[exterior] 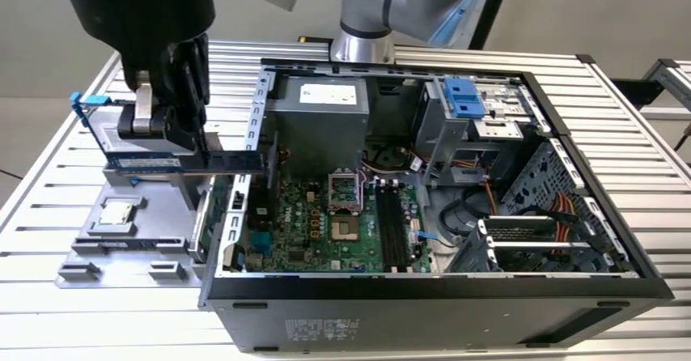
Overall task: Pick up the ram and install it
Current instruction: 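Pick up the ram and move it above insertion slot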
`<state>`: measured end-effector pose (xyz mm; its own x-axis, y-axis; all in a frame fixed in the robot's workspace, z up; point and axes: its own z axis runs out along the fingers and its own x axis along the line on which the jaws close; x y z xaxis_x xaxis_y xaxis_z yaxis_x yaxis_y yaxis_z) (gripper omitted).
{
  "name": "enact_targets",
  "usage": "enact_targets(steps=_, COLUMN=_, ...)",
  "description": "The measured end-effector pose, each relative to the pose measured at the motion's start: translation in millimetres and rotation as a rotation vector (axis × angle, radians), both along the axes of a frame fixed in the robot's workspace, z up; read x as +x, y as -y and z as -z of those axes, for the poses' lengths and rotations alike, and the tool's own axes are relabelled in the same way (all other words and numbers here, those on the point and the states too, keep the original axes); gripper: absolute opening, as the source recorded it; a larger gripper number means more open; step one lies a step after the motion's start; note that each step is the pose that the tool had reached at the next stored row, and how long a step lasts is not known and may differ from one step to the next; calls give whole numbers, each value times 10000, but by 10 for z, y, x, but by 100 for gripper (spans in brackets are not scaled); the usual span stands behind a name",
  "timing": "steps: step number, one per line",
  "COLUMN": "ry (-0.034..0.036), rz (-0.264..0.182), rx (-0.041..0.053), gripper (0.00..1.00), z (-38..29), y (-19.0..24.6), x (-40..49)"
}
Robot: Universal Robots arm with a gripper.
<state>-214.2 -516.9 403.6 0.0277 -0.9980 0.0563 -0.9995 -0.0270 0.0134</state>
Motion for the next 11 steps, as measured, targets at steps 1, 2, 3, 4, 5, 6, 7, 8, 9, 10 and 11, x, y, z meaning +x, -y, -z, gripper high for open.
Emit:
enact_targets(steps=1, ry=0, rz=0, rx=0, gripper=0, z=0, y=0, x=9)
enact_targets(steps=2, ry=0, rz=0, rx=0, gripper=0, z=0, y=0, x=17)
enact_targets(steps=3, ry=0, rz=0, rx=0, gripper=0, z=0, y=0, x=26)
enact_targets(steps=4, ry=0, rz=0, rx=0, gripper=0, z=0, y=0, x=35)
enact_targets(steps=5, ry=0, rz=0, rx=0, gripper=0, z=0, y=0, x=43)
enact_targets(steps=6, ry=0, rz=0, rx=0, gripper=0, z=0, y=0, x=52)
enact_targets(steps=7, ry=0, rz=0, rx=0, gripper=0, z=0, y=0, x=60)
enact_targets(steps=8, ry=0, rz=0, rx=0, gripper=0, z=0, y=0, x=68)
enact_targets(steps=9, ry=0, rz=0, rx=-1, gripper=0, z=0, y=0, x=76)
enact_targets(steps=10, ry=1, rz=0, rx=1, gripper=0, z=0, y=0, x=86)
enact_targets(steps=11, ry=0, rz=0, rx=1, gripper=0, z=0, y=0, x=92)
